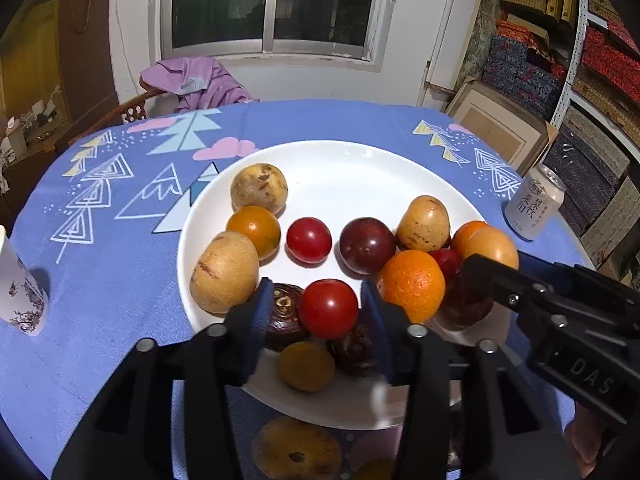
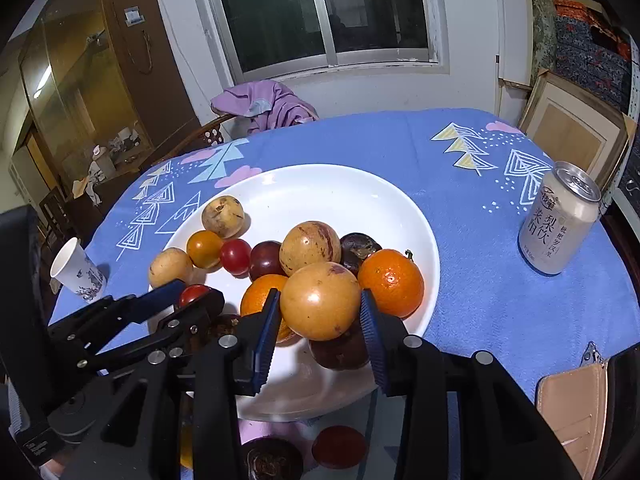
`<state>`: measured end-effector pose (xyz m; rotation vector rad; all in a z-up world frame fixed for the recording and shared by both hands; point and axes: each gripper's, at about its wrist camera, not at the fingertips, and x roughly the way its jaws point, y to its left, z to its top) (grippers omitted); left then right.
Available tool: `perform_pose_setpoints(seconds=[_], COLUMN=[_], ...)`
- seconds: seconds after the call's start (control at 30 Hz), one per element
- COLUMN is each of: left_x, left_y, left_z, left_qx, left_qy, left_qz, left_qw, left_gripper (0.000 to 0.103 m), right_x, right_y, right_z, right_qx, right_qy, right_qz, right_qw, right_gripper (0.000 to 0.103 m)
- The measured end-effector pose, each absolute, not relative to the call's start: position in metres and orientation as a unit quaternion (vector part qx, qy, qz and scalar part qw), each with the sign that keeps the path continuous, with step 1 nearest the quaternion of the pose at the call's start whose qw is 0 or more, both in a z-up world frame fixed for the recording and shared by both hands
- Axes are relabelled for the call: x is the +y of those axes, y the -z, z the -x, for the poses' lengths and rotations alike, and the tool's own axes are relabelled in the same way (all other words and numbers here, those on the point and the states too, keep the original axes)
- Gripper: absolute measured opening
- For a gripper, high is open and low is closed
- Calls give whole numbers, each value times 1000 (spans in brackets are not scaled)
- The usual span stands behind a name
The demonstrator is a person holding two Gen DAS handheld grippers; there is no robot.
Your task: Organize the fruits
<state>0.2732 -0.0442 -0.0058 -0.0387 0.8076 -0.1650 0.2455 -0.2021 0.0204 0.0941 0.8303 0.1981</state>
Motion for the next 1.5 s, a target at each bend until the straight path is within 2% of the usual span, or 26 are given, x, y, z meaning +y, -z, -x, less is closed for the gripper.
perform_pose_setpoints(seconds=[0.07,0.17,0.23,0.3,0.37,0.43,0.6,0.67,0.7,0.87,1.0,1.1,1.5], left_x=[-44,-40,-37,-33,-26,-16,1,4,8,15,7,-5,-37], left_y=[3,0,-4,-10,-22,-34,-46,-42,-35,-6,2,5,16], left_z=[-271,-269,-268,-264,-256,-246,-213,-195,-179,-146,-136,-138,-181], left_qx=[384,381,381,371,353,343,338,339,334,350,333,328,355], left_qy=[78,79,79,63,49,43,18,17,9,-19,-25,-27,-20], left_qz=[16,29,32,33,34,43,49,40,36,20,0,-24,-63], left_qw=[920,921,921,926,934,938,940,940,942,936,943,944,933], left_gripper=[54,59,73,84,85,90,91,93,98,98,99,99,99], right_x=[-202,-208,-213,-219,-223,-227,-237,-239,-239,-243,-243,-247,-264], right_y=[-19,-23,-29,-40,-51,-61,-73,-65,-59,-28,-22,-24,-18], right_z=[-247,-246,-243,-238,-229,-215,-173,-160,-155,-129,-115,-113,-120], right_qx=[403,399,392,381,369,355,329,336,341,375,377,369,393], right_qy=[-99,-95,-97,-99,-103,-104,-101,-100,-101,-87,-89,-80,-87], right_qz=[-47,-58,-68,-81,-88,-92,-115,-116,-117,-110,-107,-114,-168], right_qw=[909,910,912,916,920,924,932,929,927,916,916,919,900], right_gripper=[41,55,62,62,63,70,85,86,86,86,88,93,94])
